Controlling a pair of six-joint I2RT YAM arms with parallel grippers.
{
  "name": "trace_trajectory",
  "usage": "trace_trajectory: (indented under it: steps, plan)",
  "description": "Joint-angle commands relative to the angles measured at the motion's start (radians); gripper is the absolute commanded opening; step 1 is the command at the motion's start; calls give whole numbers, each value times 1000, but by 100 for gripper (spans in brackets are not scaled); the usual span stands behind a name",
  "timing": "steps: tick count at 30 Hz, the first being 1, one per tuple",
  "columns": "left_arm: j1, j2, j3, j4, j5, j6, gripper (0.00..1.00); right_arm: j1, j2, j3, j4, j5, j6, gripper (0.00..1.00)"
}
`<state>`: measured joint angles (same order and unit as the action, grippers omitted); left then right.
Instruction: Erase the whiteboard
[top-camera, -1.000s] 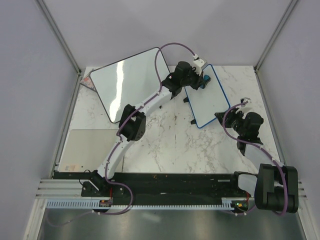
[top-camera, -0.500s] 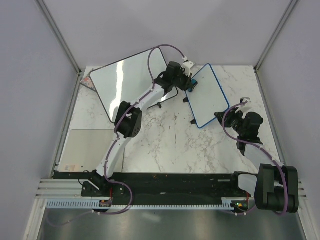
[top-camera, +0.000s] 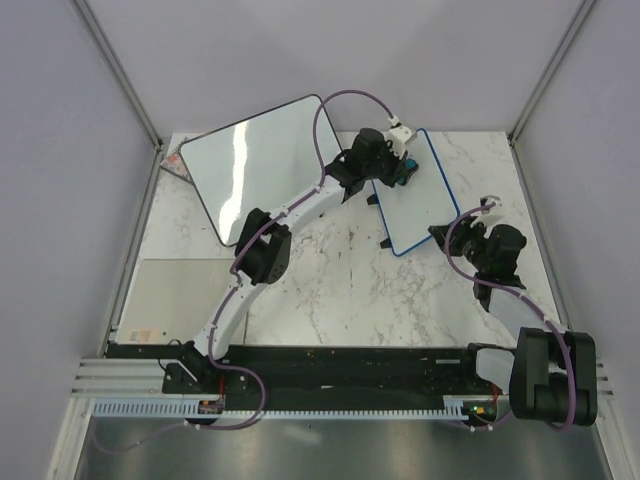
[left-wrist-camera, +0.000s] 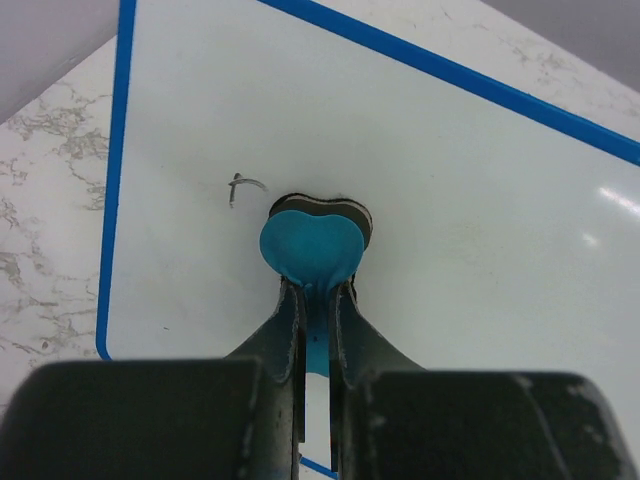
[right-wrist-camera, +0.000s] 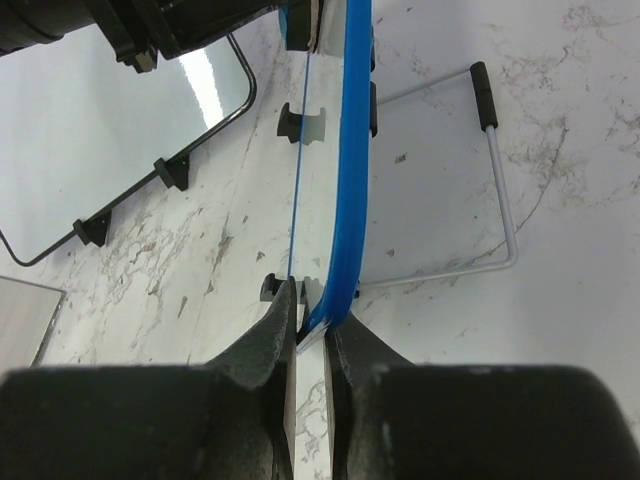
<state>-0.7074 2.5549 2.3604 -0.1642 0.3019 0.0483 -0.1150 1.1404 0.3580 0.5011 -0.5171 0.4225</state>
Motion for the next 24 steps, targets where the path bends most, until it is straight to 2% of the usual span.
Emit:
trace_trajectory:
  steps: [1, 2, 9, 15, 24]
  plan:
    - [28, -80, -102, 244, -81, -154, 2, 17, 16, -17, -78, -41, -94, 0]
    - [40, -84, -118, 326, -101, -191, 2, 17, 18, -19, -78, -41, -94, 0]
    - [57, -65, -121, 574, -124, -223, 2, 18, 22, -16, -78, -43, -96, 0]
    - [65, -4, -21, 634, -142, -231, 2, 18, 25, -16, -76, -46, -94, 0]
    - [69, 47, 2, 657, -110, -249, 2, 18, 25, -17, -72, -47, -93, 0]
